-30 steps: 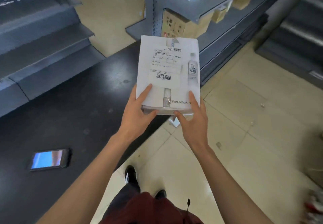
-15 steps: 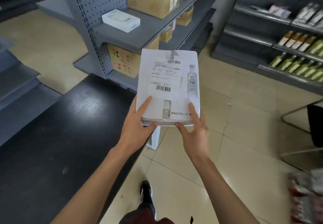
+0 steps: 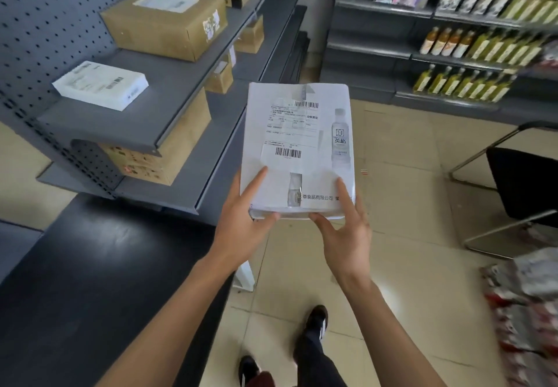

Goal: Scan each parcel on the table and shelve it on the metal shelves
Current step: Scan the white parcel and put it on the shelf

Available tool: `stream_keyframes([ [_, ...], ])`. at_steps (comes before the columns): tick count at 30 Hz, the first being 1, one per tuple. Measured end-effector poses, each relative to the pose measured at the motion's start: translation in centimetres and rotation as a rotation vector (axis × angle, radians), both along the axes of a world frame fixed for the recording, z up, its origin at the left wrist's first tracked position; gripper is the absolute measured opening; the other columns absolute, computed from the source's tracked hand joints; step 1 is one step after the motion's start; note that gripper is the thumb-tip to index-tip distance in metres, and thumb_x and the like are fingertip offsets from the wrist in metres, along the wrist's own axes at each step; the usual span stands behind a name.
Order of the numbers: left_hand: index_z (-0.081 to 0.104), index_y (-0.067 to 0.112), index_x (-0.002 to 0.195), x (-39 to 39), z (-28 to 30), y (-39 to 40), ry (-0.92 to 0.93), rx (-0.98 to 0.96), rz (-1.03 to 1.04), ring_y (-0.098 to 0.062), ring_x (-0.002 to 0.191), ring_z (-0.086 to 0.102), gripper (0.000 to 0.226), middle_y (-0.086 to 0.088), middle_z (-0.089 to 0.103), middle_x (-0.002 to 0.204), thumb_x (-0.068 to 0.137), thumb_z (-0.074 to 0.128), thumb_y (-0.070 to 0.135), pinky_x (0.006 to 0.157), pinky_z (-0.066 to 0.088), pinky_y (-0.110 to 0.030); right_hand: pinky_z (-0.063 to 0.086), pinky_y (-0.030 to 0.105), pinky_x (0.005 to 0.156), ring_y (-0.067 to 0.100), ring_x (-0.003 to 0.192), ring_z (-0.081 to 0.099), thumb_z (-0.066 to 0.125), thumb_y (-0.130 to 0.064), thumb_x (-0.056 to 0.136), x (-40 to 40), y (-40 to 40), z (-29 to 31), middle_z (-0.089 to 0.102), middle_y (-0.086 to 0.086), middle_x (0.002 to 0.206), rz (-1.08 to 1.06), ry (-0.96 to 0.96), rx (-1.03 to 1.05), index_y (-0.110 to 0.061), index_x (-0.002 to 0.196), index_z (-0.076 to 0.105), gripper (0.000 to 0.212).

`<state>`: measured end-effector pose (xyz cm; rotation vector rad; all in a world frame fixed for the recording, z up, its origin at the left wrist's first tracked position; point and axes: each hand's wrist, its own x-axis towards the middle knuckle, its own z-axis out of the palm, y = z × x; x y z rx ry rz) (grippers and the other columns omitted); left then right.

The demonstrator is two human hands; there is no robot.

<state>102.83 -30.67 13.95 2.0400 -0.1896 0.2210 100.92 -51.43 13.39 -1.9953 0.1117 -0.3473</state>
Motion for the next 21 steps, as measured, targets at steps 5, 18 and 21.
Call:
stream_keyframes([
  [5,0.037,0.041,0.155,6.6,0.0,-4.2,0.009,0.022,-0.015,-0.008,0.148,0.034,0.090,0.007,0.034,0.159,0.083,0.083,0.012,0.115,0.043,-0.044,0.029,-0.001,0.099,0.006,0.144,0.038,0.081,-0.020,0.087,6.2,-4.2,-0.6,0.038,-0.006,0.159,-0.020,0.022,0.002,-0.043,0.153,0.039,0.081],
  [18,0.038,0.042,0.154,21.2,1.7,-14.8,-0.018,0.020,-0.006,-0.009,0.149,0.034,0.088,0.006,0.032,0.161,0.084,0.083,0.014,0.117,0.041,-0.044,0.040,0.026,0.110,0.009,0.143,0.038,0.080,-0.025,0.087,21.0,-14.7,0.9,0.037,-0.008,0.160,-0.032,0.003,-0.016,-0.042,0.153,0.038,0.080],
  [21,0.040,0.038,0.154,23.9,1.6,-16.1,-0.015,0.008,-0.025,-0.010,0.149,0.034,0.087,0.006,0.033,0.160,0.083,0.082,0.011,0.115,0.043,-0.045,0.043,0.035,0.112,0.012,0.144,0.039,0.081,-0.022,0.087,23.4,-15.8,0.6,0.037,-0.008,0.159,-0.045,0.000,-0.012,-0.040,0.153,0.039,0.080],
])
